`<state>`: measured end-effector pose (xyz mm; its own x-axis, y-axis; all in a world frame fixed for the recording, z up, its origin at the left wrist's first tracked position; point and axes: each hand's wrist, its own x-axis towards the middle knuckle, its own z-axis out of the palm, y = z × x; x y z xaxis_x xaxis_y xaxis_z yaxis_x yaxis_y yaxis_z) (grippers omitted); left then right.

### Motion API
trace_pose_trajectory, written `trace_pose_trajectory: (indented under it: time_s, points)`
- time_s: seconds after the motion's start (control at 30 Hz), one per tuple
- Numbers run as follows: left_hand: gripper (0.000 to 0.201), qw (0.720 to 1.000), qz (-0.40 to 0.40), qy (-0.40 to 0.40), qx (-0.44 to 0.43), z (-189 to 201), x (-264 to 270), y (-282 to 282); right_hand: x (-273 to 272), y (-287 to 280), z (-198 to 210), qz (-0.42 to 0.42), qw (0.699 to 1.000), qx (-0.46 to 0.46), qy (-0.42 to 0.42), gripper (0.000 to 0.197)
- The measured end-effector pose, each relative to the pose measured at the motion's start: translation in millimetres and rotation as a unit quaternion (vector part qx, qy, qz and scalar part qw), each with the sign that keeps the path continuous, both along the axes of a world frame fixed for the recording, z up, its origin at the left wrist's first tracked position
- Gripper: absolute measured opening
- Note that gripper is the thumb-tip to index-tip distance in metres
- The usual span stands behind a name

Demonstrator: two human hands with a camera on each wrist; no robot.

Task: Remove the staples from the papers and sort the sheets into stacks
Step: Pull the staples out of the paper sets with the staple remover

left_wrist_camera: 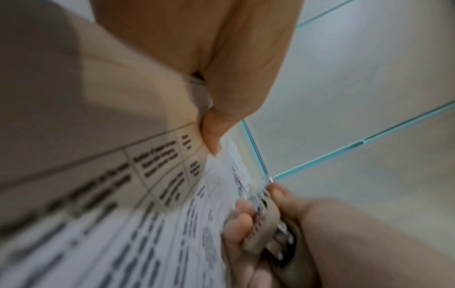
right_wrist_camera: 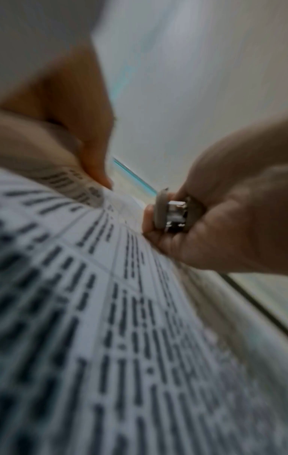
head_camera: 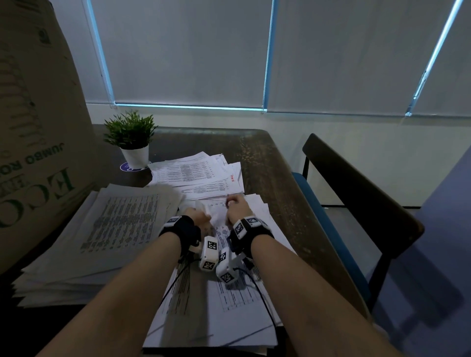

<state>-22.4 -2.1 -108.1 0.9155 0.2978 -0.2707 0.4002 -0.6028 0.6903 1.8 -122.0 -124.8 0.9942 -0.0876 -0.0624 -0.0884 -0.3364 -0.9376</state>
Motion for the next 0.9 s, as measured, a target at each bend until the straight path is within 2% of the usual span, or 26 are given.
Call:
trace_pose_trajectory:
  time_s: [0.1,0.17,0.2,0.27,0.37,0.43,0.47,0.57,0.6,0.7,0.77,0.83,0.9]
  points:
    - [0.057,0.999,0.006,-0.011,-0.039,4,-5,1,-1,-16,-8,-0.072,0.988,0.138,0.001,0.026]
    - [0.058,0.997,0.000,0.015,-0.078,4,-4,6,0,-25,-14,-0.121,0.974,0.189,-0.014,0.024]
    - [0.048,0.994,-0.022,0.038,-0.102,4,-4,10,0,-29,-15,-0.151,0.969,0.195,-0.014,0.022]
    - [0.014,0.978,-0.088,0.106,-0.156,9,-9,21,-2,-39,-15,-0.217,0.949,0.226,-0.022,0.021]
    - [0.015,0.957,-0.177,0.158,-0.164,15,-17,41,1,-52,-13,-0.272,0.908,0.317,-0.019,0.031]
    - [0.013,0.946,-0.236,0.151,-0.163,13,-18,50,2,-54,-13,-0.294,0.884,0.362,-0.024,0.039]
    - [0.015,0.942,-0.240,0.143,-0.187,16,-22,51,7,-55,-19,-0.293,0.880,0.373,-0.022,0.040]
    - [0.034,0.926,-0.231,0.109,-0.278,22,-29,53,49,-67,-69,-0.275,0.881,0.383,-0.028,0.037]
    - [0.036,0.916,-0.228,0.089,-0.317,21,-28,55,45,-68,-68,-0.260,0.883,0.391,-0.018,0.036]
    - [0.047,0.888,-0.225,0.053,-0.398,17,-27,60,-3,-64,-23,-0.250,0.874,0.416,-0.001,0.034]
    - [0.042,0.886,-0.204,0.039,-0.414,13,-29,55,-10,-67,-16,-0.254,0.868,0.427,0.004,0.035]
    - [0.020,0.891,-0.151,0.029,-0.428,8,-29,44,-14,-68,-12,-0.248,0.868,0.430,0.007,0.036]
    - [0.035,0.895,-0.099,0.033,-0.435,3,-25,36,-9,-67,-14,-0.244,0.873,0.422,0.010,0.037]
